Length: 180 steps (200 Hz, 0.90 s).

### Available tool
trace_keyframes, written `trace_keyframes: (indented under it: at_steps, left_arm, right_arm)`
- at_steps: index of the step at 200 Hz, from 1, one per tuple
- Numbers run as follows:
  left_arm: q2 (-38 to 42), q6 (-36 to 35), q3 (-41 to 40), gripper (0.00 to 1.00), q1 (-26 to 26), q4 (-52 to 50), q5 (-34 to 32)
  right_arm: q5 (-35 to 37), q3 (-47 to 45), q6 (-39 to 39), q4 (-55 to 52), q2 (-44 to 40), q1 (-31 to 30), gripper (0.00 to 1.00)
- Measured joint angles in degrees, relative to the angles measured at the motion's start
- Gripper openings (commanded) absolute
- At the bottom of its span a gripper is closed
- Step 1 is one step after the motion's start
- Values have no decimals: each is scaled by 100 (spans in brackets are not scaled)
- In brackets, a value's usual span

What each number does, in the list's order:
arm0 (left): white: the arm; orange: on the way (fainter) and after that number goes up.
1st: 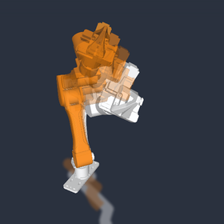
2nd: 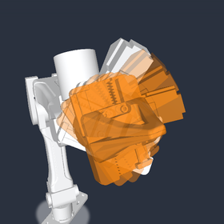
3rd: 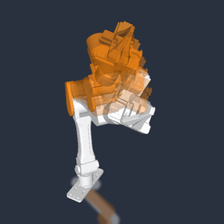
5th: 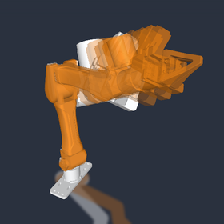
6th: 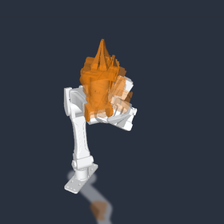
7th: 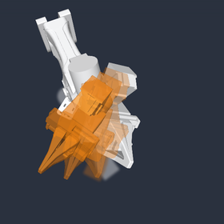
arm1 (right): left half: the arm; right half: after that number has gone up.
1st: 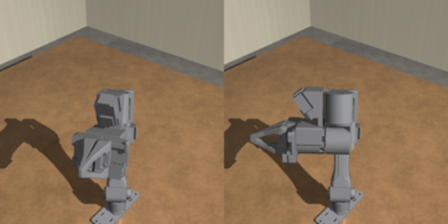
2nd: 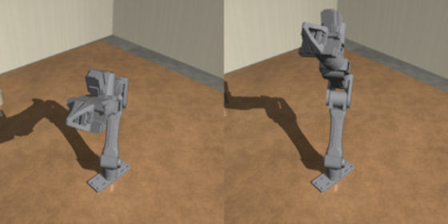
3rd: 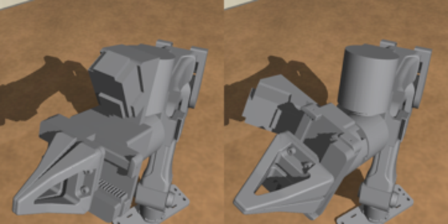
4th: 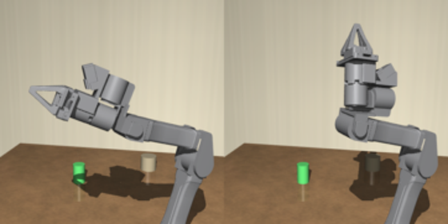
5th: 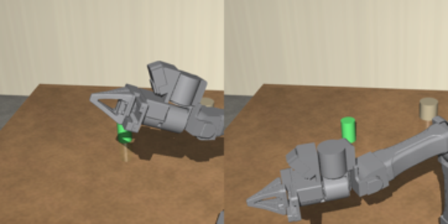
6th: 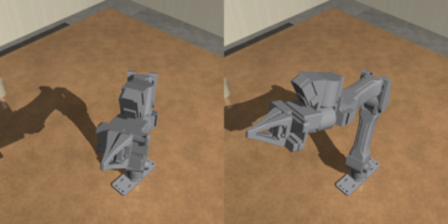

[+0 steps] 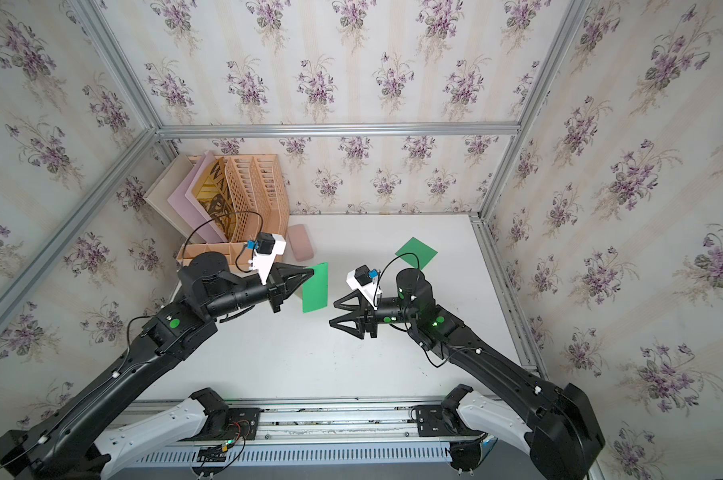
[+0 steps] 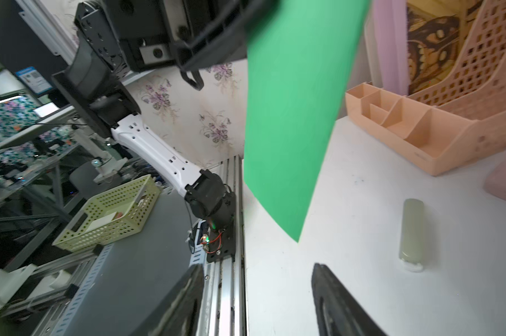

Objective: Fold the square paper along the opposite sides
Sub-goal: Smooth out the paper, then place the paper at the center of the board.

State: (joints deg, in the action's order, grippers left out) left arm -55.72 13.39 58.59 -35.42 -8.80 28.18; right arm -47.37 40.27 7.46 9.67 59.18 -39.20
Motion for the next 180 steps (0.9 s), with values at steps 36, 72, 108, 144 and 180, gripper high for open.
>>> trace_keyframes:
  at_steps: [36, 72, 108, 144, 180]
  left_arm:
    - [-422, 308, -551, 0, 57, 380, -101]
    - [-1119, 831, -1110, 0, 273, 1058, -107]
    - [-2079, 1272, -1340, 0, 393, 1764, 0]
    - [-3338, 1602, -1082, 0, 442, 2330, 188]
    - [-4360, 1843, -664, 0, 452, 2461, 284]
  right_arm:
    - [1123, 9, -144, -632, -205, 0, 64]
    - [2116, 48, -164, -1082, 114, 0, 64]
    - [2459, 160, -212, -1331, 634, 0, 64]
    - [2559, 199, -289, -1375, 1056, 0, 64]
    - [2771, 157, -291, -1427, 1209, 0, 65]
